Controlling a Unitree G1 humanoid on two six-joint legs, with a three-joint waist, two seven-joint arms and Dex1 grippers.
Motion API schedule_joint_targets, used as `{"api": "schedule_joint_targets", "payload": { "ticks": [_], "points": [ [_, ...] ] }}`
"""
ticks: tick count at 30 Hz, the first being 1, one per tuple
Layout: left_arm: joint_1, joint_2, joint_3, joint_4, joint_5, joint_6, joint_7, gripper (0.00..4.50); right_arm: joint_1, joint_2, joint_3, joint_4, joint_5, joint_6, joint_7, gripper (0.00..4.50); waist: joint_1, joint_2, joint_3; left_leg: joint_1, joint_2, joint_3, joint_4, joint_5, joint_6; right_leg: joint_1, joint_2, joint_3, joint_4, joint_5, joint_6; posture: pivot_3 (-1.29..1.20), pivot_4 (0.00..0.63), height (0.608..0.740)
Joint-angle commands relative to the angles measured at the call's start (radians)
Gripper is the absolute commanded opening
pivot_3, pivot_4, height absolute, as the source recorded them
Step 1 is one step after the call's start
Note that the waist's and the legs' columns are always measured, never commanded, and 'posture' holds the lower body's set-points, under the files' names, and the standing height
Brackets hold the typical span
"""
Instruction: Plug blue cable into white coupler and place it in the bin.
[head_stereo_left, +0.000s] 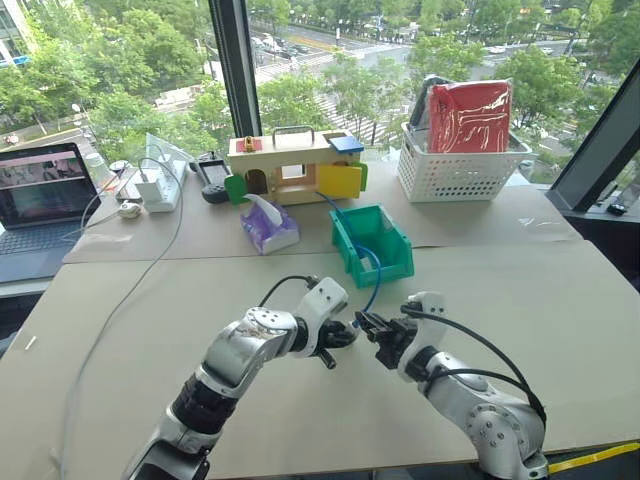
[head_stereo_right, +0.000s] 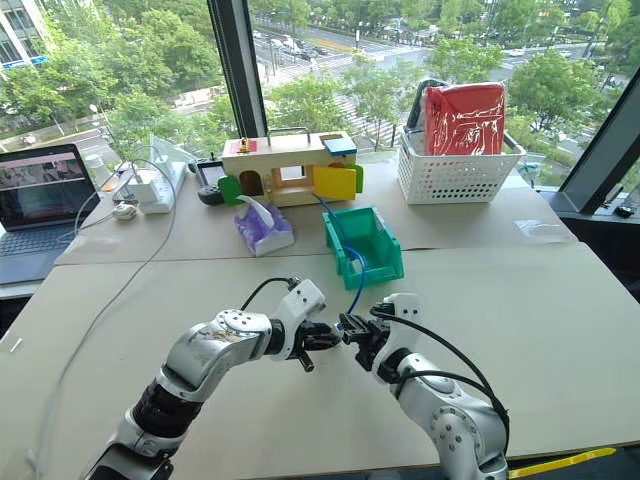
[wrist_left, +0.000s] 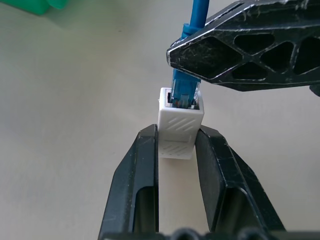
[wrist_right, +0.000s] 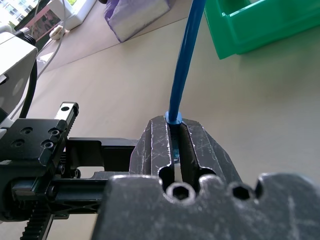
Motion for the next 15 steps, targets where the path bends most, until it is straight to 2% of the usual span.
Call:
{"api": "schedule_joint_targets", "payload": {
  "ticks": [1, 12, 15],
  "points": [
    [-0.132, -0.089, 0.094, -0.066, -0.035, -0.086, 0.044, 0.61, 0.057, -0.002, 0.171, 0.147, 0.010, 0.196, 0.054, 0.00, 0.000, 0.000, 0.000, 0.000, 0.000, 0.000, 0.000, 0.000, 0.000, 0.000, 0.000, 0.000, -0.001, 0.000, 0.000, 0.00, 0.150, 0.740],
    [-0.167, -0.104, 0.123, -0.033, -0.042, -0.123, 0.090, 0.61, 0.023, -0.028, 0.191, 0.177, -0.031, 0.167, 0.106, 0.00, -0.001, 0.000, 0.000, 0.000, 0.000, -0.001, 0.000, 0.000, 0.000, 0.001, 0.000, -0.001, -0.002, 0.000, 0.000, 0.00, 0.150, 0.740],
    [-0.148, -0.057, 0.081, -0.031, -0.014, -0.158, 0.073, 0.61, -0.003, -0.005, 0.141, 0.159, -0.030, 0.138, 0.106, 0.00, -0.003, 0.000, 0.001, -0.001, 0.000, -0.001, 0.000, 0.000, 0.000, 0.001, 0.000, -0.001, -0.002, 0.000, 0.000, 0.00, 0.150, 0.740]
  ]
}}
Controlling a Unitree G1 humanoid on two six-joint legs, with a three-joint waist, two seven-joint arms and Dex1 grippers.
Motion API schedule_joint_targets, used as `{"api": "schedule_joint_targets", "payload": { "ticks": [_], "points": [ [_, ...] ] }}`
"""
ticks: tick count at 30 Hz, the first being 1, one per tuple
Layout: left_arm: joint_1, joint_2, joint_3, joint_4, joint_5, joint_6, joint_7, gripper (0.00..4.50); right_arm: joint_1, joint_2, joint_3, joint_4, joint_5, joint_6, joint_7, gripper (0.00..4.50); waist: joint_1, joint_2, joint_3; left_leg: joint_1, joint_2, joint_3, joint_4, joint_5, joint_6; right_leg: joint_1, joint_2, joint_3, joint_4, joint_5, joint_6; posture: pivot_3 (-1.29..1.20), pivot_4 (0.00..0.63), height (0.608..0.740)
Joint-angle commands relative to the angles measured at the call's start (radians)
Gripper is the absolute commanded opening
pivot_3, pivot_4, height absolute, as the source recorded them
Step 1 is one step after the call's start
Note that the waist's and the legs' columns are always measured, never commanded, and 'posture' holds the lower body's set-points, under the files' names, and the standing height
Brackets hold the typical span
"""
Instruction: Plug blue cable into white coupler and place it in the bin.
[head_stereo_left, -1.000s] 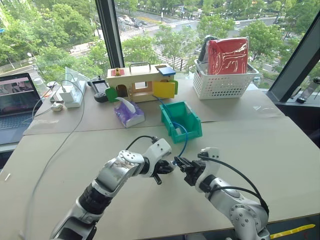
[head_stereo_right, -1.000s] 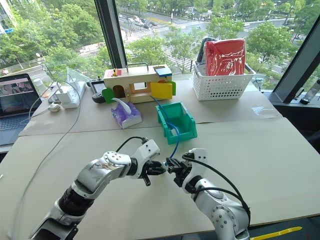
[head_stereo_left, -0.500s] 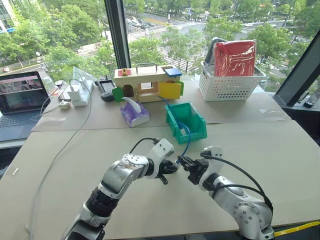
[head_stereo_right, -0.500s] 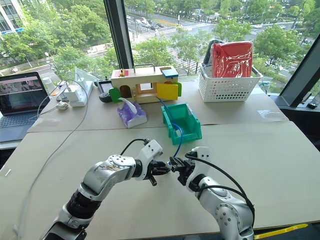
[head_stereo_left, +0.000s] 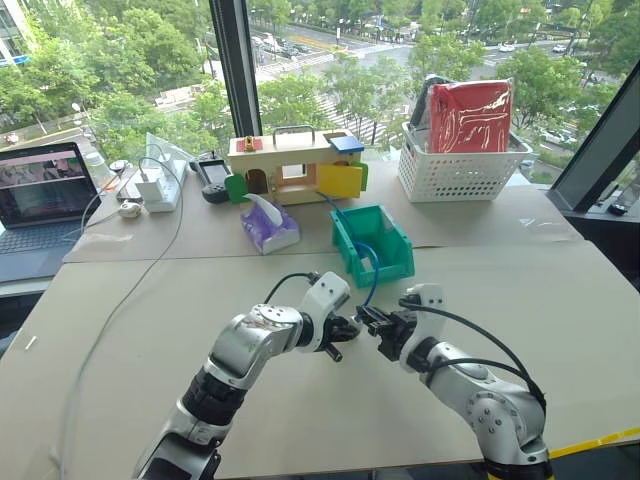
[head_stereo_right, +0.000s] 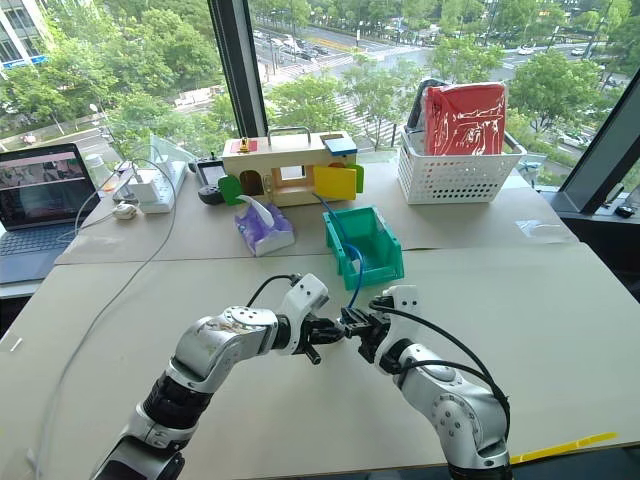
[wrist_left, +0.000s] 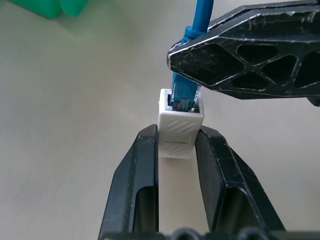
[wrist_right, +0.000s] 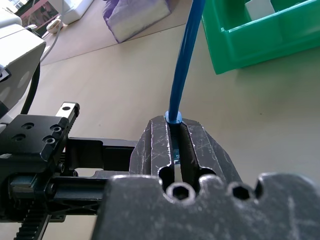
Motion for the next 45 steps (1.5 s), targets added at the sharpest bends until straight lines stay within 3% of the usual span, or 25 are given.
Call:
{"api": "schedule_joint_targets", "payload": {
  "ticks": [1, 8, 14, 16, 17, 24, 45],
  "points": [
    [-0.105, 0.003, 0.043, -0.085, 0.031, -0.179, 0.012, 0.61, 0.049, 0.024, 0.132, 0.102, 0.023, 0.138, 0.049, 0.00, -0.002, 0.000, 0.001, 0.000, 0.000, 0.000, 0.000, 0.000, 0.000, 0.000, 0.000, 0.000, 0.000, 0.000, 0.000, 0.00, 0.150, 0.740],
    [-0.110, 0.043, 0.015, -0.032, 0.063, -0.264, 0.003, 0.61, 0.012, -0.021, 0.128, 0.052, 0.014, 0.151, 0.061, 0.00, -0.004, 0.001, 0.003, -0.004, 0.000, 0.000, -0.001, 0.000, 0.000, -0.002, 0.001, 0.000, 0.000, 0.001, -0.001, 0.00, 0.150, 0.740],
    [-0.113, 0.046, -0.012, 0.012, 0.085, -0.312, -0.004, 0.61, 0.016, -0.026, 0.120, 0.049, 0.014, 0.116, 0.083, 0.00, -0.001, 0.000, 0.003, -0.016, 0.000, 0.001, -0.001, 0.005, -0.008, -0.016, 0.000, 0.001, 0.004, 0.005, -0.007, 0.00, 0.150, 0.740],
    [-0.116, 0.045, -0.013, 0.025, 0.087, -0.322, -0.004, 0.61, 0.017, -0.025, 0.124, 0.048, 0.009, 0.116, 0.088, 0.90, 0.000, 0.000, 0.003, -0.016, 0.000, 0.001, -0.001, 0.003, -0.005, -0.015, 0.000, 0.001, 0.004, 0.005, -0.007, 0.00, 0.150, 0.740],
    [-0.118, 0.045, -0.013, 0.032, 0.088, -0.328, -0.004, 0.61, 0.015, -0.027, 0.127, 0.046, 0.008, 0.117, 0.094, 1.03, 0.000, 0.000, 0.004, -0.016, 0.000, 0.001, -0.001, 0.002, -0.004, -0.015, 0.000, 0.001, 0.003, 0.005, -0.007, 0.00, 0.150, 0.740],
    [-0.125, 0.062, -0.021, 0.077, 0.103, -0.375, -0.010, 0.61, 0.009, -0.052, 0.125, 0.029, -0.026, 0.095, 0.117, 3.52, -0.002, 0.000, 0.004, -0.016, 0.000, 0.001, -0.001, 0.002, -0.002, -0.015, 0.000, 0.000, 0.003, 0.005, -0.007, 0.00, 0.150, 0.740],
    [-0.088, 0.079, -0.031, 0.104, 0.115, -0.435, -0.040, 0.61, 0.016, -0.044, 0.032, 0.021, -0.078, 0.044, 0.091, 3.52, -0.003, 0.000, 0.005, -0.028, 0.000, 0.004, 0.000, 0.007, -0.010, -0.031, 0.000, 0.001, 0.011, 0.005, -0.009, 0.00, 0.150, 0.740]
  ]
}}
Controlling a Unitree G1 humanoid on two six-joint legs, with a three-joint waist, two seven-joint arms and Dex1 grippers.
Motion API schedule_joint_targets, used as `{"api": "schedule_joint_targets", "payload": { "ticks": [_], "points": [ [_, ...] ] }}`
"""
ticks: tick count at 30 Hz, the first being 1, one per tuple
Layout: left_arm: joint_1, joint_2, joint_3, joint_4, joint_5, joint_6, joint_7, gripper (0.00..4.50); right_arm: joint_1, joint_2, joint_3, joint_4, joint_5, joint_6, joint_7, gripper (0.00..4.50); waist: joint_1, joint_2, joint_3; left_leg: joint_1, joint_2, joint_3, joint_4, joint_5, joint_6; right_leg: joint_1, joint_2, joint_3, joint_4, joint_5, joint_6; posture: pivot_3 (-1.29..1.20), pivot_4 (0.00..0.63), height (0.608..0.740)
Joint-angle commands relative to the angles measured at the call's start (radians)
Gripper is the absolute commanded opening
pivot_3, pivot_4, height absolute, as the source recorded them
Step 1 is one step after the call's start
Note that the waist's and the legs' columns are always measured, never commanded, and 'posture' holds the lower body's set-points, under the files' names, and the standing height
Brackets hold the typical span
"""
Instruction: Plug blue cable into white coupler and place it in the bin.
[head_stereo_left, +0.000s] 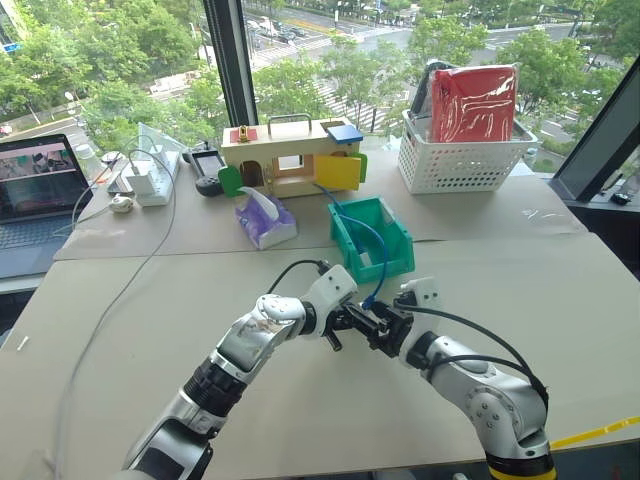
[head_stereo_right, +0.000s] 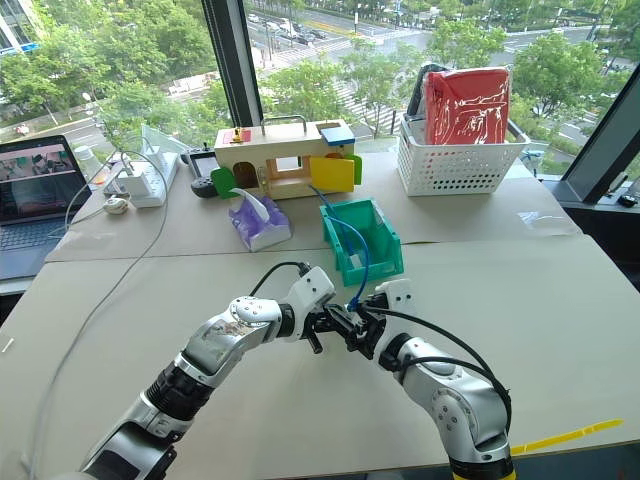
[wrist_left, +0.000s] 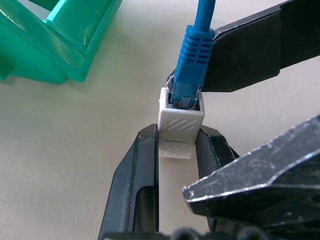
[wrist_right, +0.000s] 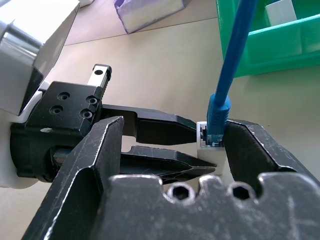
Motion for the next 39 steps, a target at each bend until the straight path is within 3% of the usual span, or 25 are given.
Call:
{"api": "schedule_joint_targets", "payload": {
  "ticks": [1, 8, 11, 15, 22, 31, 39],
  "points": [
    [-0.045, -0.001, 0.075, -0.044, 0.028, -0.057, 0.039, 0.61, 0.042, -0.008, 0.008, 0.040, -0.014, 0.037, 0.003, 3.52, 0.000, 0.000, 0.000, 0.000, 0.000, 0.000, 0.000, 0.000, 0.000, 0.000, 0.000, 0.000, 0.000, 0.000, 0.000, 0.00, 0.150, 0.740],
    [-0.041, -0.006, 0.072, -0.044, 0.030, -0.055, 0.037, 0.61, 0.029, -0.033, -0.032, 0.031, -0.037, 0.030, -0.004, 3.52, 0.000, 0.000, 0.000, -0.001, 0.000, 0.000, 0.001, 0.000, 0.000, -0.001, 0.000, 0.000, 0.001, 0.000, 0.000, 0.00, 0.150, 0.740],
    [-0.038, -0.011, 0.074, -0.046, 0.036, -0.054, 0.034, 0.61, 0.032, -0.022, -0.056, 0.033, -0.037, 0.016, -0.014, 2.89, 0.000, 0.000, 0.000, -0.002, 0.000, 0.000, 0.001, 0.000, -0.001, -0.002, 0.000, 0.000, 0.001, 0.000, 0.000, 0.00, 0.150, 0.740],
    [-0.036, -0.015, 0.077, -0.047, 0.041, -0.054, 0.028, 0.61, 0.033, -0.027, -0.064, 0.035, -0.048, 0.012, -0.013, 1.56, -0.001, 0.000, 0.000, -0.002, 0.000, 0.001, 0.002, 0.000, -0.001, -0.002, 0.000, 0.001, 0.001, 0.000, 0.000, 0.00, 0.150, 0.740],
    [-0.035, -0.017, 0.078, -0.049, 0.046, -0.049, 0.020, 0.61, 0.011, -0.013, -0.098, 0.021, -0.024, 0.006, -0.002, 1.56, -0.005, 0.000, 0.000, -0.002, 0.000, 0.001, 0.002, 0.000, -0.001, -0.002, 0.000, 0.001, 0.002, 0.000, -0.001, 0.00, 0.150, 0.740],
    [-0.015, -0.011, 0.062, -0.084, 0.042, -0.027, -0.004, 0.61, 0.001, -0.058, -0.254, -0.069, 0.077, 0.006, 0.016, 1.56, -0.005, 0.000, 0.000, -0.003, 0.000, 0.001, 0.004, 0.000, 0.000, -0.002, 0.000, 0.001, 0.002, 0.000, -0.001, 0.00, 0.150, 0.740],
    [-0.019, -0.038, 0.038, -0.088, 0.043, -0.022, -0.014, 0.61, 0.019, -0.079, -0.173, -0.139, 0.087, 0.042, 0.018, 1.56, -0.008, 0.000, 0.000, -0.003, 0.000, 0.002, 0.004, 0.000, 0.000, -0.002, 0.000, 0.001, 0.003, 0.000, -0.001, 0.00, 0.150, 0.740]
  ]
}}
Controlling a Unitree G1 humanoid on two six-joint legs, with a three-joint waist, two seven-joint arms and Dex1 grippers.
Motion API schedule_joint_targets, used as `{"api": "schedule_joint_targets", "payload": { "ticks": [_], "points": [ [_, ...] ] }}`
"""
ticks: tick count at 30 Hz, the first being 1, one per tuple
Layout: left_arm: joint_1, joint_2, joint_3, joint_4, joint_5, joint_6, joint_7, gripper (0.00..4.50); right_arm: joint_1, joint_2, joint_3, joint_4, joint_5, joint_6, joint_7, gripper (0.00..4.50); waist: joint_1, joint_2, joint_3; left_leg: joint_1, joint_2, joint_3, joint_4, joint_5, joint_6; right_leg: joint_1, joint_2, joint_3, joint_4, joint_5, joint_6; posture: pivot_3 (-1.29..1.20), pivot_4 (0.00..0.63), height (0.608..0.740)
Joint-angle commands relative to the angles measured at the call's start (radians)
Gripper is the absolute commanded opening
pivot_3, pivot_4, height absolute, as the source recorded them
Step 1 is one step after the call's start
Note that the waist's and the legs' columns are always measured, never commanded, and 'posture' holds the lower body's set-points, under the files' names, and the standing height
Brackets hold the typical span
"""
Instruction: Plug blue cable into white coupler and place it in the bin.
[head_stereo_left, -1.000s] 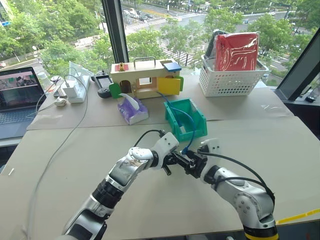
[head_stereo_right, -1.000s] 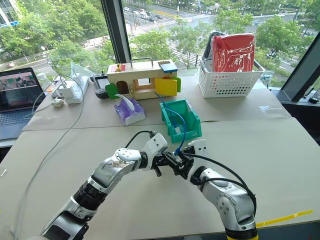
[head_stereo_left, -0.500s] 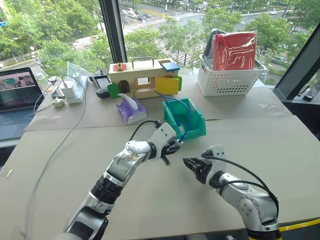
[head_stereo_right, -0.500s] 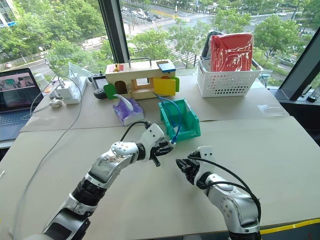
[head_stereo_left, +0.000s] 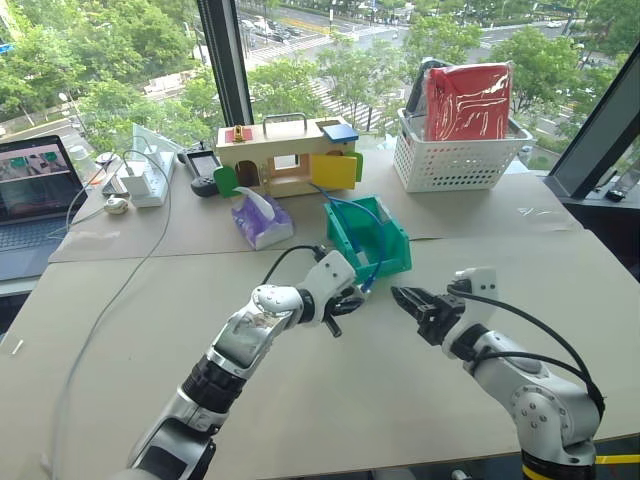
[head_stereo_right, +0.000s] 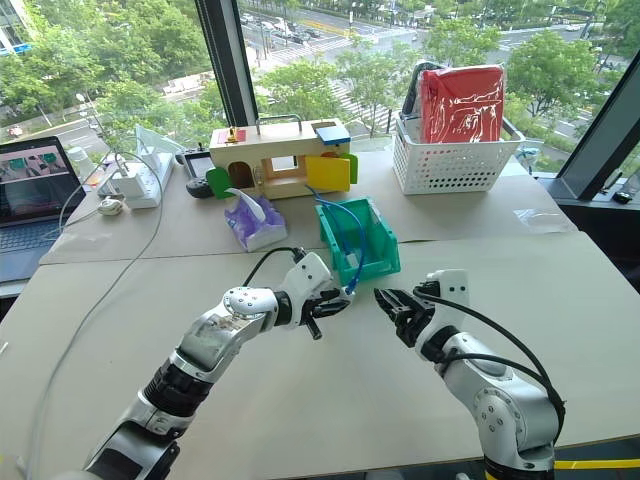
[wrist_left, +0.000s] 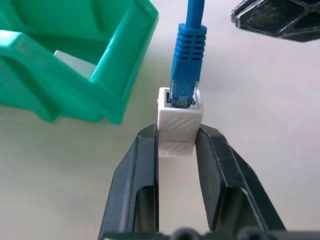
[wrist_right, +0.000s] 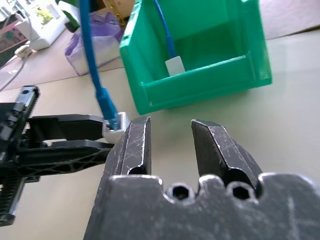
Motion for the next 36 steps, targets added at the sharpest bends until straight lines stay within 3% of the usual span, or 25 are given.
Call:
{"api": "schedule_joint_targets", "payload": {
  "ticks": [1, 6, 7, 10, 24, 27, 32, 36],
  "points": [
    [-0.010, -0.012, -0.005, -0.040, 0.000, -0.002, -0.006, 0.61, 0.008, -0.008, 0.047, -0.053, -0.002, 0.011, 0.001, 1.56, -0.001, 0.000, 0.000, 0.000, 0.000, 0.000, 0.000, 0.000, 0.000, 0.000, 0.000, 0.000, 0.000, 0.000, 0.000, 0.00, 0.150, 0.740],
    [-0.004, -0.019, -0.016, -0.058, -0.003, 0.011, -0.014, 0.61, 0.009, 0.017, 0.092, -0.054, -0.027, 0.001, -0.031, 1.56, -0.002, 0.000, 0.000, 0.000, 0.000, 0.000, 0.001, 0.000, 0.000, 0.000, 0.000, 0.000, 0.000, 0.000, 0.000, 0.00, 0.150, 0.740],
    [-0.003, -0.019, -0.016, -0.060, -0.003, 0.012, -0.015, 0.61, 0.011, 0.019, 0.095, -0.056, -0.028, 0.001, -0.034, 1.06, -0.002, 0.000, 0.000, 0.000, 0.000, 0.000, 0.001, 0.000, 0.000, 0.000, 0.000, 0.000, 0.000, 0.000, 0.000, 0.00, 0.150, 0.740],
    [-0.001, -0.017, -0.016, -0.061, -0.003, 0.013, -0.017, 0.61, 0.014, 0.022, 0.099, -0.061, -0.032, 0.003, -0.039, 0.22, -0.002, 0.000, 0.000, 0.000, 0.000, 0.000, 0.002, 0.000, 0.000, 0.000, 0.000, 0.000, 0.000, 0.000, 0.000, 0.00, 0.150, 0.740],
    [0.048, -0.005, -0.052, -0.008, 0.014, 0.011, -0.043, 0.61, 0.045, -0.030, 0.060, -0.107, 0.016, 0.067, -0.036, 0.22, 0.000, 0.000, 0.000, -0.001, 0.000, 0.000, 0.004, -0.001, 0.001, 0.000, 0.000, 0.000, 0.001, 0.000, 0.000, 0.00, 0.150, 0.740],
    [0.049, -0.001, -0.062, 0.011, 0.016, 0.007, -0.057, 0.61, 0.050, -0.030, 0.039, -0.110, 0.031, 0.072, -0.043, 0.86, 0.001, 0.000, 0.000, -0.001, 0.000, 0.000, 0.007, -0.001, 0.002, 0.001, 0.000, 0.000, 0.001, 0.000, 0.000, 0.00, 0.150, 0.740],
    [0.048, -0.001, -0.068, 0.024, 0.014, 0.008, -0.076, 0.61, 0.053, -0.033, 0.042, -0.118, 0.025, 0.071, -0.057, 2.56, 0.003, 0.000, 0.000, -0.001, 0.000, 0.000, 0.008, -0.003, 0.005, 0.002, 0.000, 0.000, 0.002, 0.000, 0.000, 0.00, 0.150, 0.740],
    [0.049, -0.007, -0.068, 0.027, 0.010, 0.014, -0.083, 0.61, 0.053, -0.026, 0.055, -0.110, 0.015, 0.058, -0.063, 2.56, 0.005, 0.000, 0.000, -0.001, 0.000, 0.001, 0.009, -0.003, 0.004, 0.002, 0.000, 0.000, 0.002, 0.000, 0.000, 0.00, 0.150, 0.740]
  ]
}}
